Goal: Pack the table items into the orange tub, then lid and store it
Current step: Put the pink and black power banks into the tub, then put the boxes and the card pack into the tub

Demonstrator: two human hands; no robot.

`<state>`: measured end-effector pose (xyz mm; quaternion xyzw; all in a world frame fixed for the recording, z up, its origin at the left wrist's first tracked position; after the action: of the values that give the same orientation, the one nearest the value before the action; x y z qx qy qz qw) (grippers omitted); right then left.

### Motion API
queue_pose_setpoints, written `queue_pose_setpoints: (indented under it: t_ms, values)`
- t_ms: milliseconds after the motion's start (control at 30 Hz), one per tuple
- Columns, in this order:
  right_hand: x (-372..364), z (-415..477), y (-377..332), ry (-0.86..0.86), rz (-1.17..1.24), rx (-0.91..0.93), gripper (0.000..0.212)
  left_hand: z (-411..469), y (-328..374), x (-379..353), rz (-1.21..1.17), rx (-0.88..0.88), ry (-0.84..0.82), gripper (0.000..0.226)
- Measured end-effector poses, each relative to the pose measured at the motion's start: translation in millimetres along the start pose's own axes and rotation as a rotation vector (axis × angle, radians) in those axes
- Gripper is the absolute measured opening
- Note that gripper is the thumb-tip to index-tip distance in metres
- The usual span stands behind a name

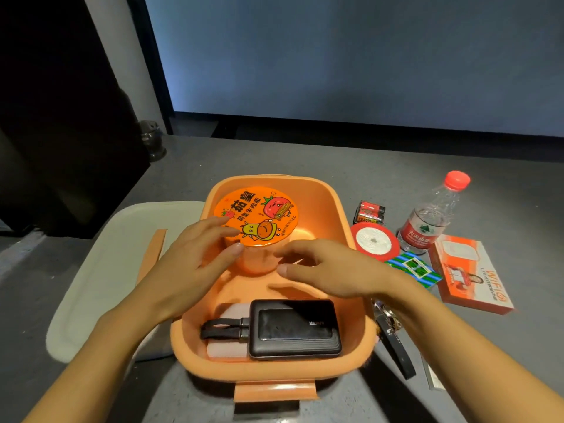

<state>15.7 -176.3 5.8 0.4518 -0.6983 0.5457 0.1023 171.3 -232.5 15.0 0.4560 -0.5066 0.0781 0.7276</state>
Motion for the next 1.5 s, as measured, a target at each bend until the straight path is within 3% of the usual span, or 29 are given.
queue_pose_setpoints:
  t_ms: [167, 400, 533, 733, 900, 1067, 1267, 1400, 1500]
  values:
    - [77.4, -68.3, 39.4, 0.447, 0.257, 0.068, 0.022, 12.7, 63.1, -1.5, 0.087, -0.134, 0.054, 0.044]
    - [126.9, -172.1, 160.1, 0.661, 0.327, -0.070, 0.024, 47.2, 174.3, -79.5, 0.014, -0.311, -0.053, 0.057]
    - [130.0, -205.8, 238.4, 0.627, 0.269, -0.196, 0.038, 81.5, 211.6, -144.1, -0.018, -0.272, -0.064, 0.070]
    - [111.0, -195.3, 318.6, 0.478, 0.221, -0.288, 0.076, 113.8, 179.0, -222.3, 0.078, 0.022, -0.171, 0.092]
    - [100.1, -169.3, 342.6, 0.363, 0.326, -0.245, 0.119, 119.1, 148.1, -233.4, 0.068, 0.152, -0.237, 0.097]
    - [105.9, -150.6, 354.1, 0.279, 0.285, -0.297, 0.132, 122.1, 141.1, -230.9, 0.118, 0.131, -0.242, 0.093]
    - [118.1, -147.1, 368.8, 0.318, 0.261, -0.353, 0.115, 125.0, 140.9, -232.7, 0.137, 0.095, -0.252, 0.089]
    - [126.9, -155.9, 369.1, 0.345, 0.349, -0.291, 0.055, 122.5, 145.0, -229.4, 0.057, 0.085, -0.225, 0.079]
    - [136.4, -170.5, 365.6, 0.420, 0.458, -0.267, 0.033, 117.0, 152.8, -218.4, 0.008, 0.082, -0.170, 0.076]
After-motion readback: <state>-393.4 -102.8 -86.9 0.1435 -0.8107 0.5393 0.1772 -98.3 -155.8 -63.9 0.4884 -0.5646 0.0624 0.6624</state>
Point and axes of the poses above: each hand's wrist, its own z-axis towards the middle knuckle, its own x-axis out of the back of the hand, y = z × x, the point moved 8 cm from there along z, towards the middle knuckle, and after that the axes turned 12 degrees about -y, right-handed, at the moved point
